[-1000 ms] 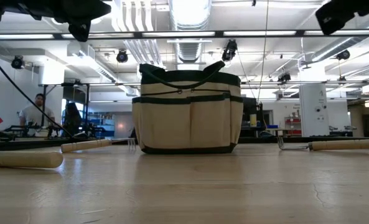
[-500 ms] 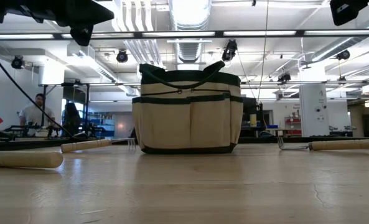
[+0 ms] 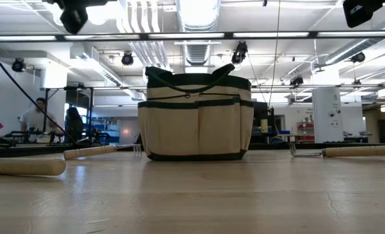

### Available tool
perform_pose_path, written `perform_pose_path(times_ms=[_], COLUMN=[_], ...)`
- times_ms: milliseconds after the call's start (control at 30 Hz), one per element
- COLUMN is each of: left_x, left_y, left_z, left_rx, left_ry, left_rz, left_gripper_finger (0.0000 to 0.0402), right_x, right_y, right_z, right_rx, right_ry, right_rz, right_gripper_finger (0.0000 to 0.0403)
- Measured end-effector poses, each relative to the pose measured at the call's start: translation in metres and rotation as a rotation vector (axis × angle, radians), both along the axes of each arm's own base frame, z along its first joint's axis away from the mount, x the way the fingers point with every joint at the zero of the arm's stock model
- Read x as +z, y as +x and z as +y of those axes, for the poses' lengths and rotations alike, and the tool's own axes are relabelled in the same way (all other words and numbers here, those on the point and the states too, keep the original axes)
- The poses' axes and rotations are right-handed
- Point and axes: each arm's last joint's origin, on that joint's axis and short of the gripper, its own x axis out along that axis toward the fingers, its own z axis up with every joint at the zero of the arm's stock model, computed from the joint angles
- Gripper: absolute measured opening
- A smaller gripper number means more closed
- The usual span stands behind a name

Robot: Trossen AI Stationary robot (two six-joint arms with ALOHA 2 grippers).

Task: Pick & Place Garden tools in Gardening bag
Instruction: Put the green spray bottle into the gardening bag

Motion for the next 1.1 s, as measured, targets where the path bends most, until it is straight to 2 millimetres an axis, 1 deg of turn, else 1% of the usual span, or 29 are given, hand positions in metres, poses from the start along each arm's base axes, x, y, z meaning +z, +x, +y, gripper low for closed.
perform_pose_path(times_ms=[167,300,433,533,733,833,967,1100], left_x=[0.023,0.030,0.031,0.029,0.033,0.038,0.040,0.036], left_y=[-0.013,-0.010,0.007,0.021,0.044,0.056,0.071,0.080], left_z=[0.000,-0.006,-0.019,-0.032,-0.060,-0.075,-0.094,-0.112], left_rx=[-0.040,-0.141,-0.254,-0.315,-0.352,-0.356,-0.357,-0.468], left_ry=[-0.013,-0.050,-0.074,-0.067,-0.008,0.043,0.126,0.212], left_rz=[0.209,0.349,0.469,0.592,0.929,1.050,1.144,1.157], left_gripper_finger=[0.0005,0.0005,0.0005,0.0005,0.0005,0.0005,0.0005,0.0005], right_x=[0.000,0.000,0.000,0.000,0.000,0.000,0.000,0.000], right_y=[0.000,0.000,0.000,0.000,0.000,0.000,0.000,0.000], right_z=[0.000,0.000,0.000,0.000,0.000,0.000,0.000,0.000], right_rx=[0.000,0.000,0.000,0.000,0.000,0.000,0.000,0.000], right_ry=[0.000,0.000,0.000,0.000,0.000,0.000,0.000,0.000], right_rz=[0.000,0.000,0.000,0.000,0.000,0.000,0.000,0.000], right_gripper_finger=[0.0008,0.0009,0.0009,0.0009,0.0009,0.0009,0.0009,0.0008])
